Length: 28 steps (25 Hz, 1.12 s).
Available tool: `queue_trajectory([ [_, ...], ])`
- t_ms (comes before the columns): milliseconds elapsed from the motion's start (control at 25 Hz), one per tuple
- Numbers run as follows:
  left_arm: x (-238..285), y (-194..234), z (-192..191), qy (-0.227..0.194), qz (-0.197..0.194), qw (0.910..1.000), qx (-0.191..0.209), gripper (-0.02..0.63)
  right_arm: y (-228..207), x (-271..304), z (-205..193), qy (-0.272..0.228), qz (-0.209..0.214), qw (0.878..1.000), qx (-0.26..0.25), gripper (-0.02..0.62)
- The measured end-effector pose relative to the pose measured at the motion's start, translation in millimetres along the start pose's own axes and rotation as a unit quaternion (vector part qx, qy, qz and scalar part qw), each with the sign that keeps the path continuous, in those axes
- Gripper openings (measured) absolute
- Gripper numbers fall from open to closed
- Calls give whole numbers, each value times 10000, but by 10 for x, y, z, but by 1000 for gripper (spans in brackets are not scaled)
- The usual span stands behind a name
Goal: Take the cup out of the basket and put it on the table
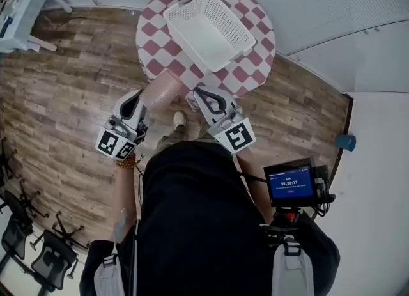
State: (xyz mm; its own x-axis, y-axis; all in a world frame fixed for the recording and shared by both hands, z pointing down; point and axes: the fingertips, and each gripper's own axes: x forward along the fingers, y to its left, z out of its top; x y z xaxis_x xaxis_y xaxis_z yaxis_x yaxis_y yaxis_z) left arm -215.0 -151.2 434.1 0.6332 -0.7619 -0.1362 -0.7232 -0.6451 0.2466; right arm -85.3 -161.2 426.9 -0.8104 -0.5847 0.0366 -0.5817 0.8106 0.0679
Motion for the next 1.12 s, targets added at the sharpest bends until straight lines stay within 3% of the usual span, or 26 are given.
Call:
queue_trajectory([
  [560, 116, -115, 22, -111, -267, 9995, -112, 15, -47, -184, 1, 78, -296, 9995, 18, 9],
  [1120, 87, -115, -82, -23, -203, 9997, -158, 15, 23, -102, -8, 23, -44, 10000, 84, 8],
])
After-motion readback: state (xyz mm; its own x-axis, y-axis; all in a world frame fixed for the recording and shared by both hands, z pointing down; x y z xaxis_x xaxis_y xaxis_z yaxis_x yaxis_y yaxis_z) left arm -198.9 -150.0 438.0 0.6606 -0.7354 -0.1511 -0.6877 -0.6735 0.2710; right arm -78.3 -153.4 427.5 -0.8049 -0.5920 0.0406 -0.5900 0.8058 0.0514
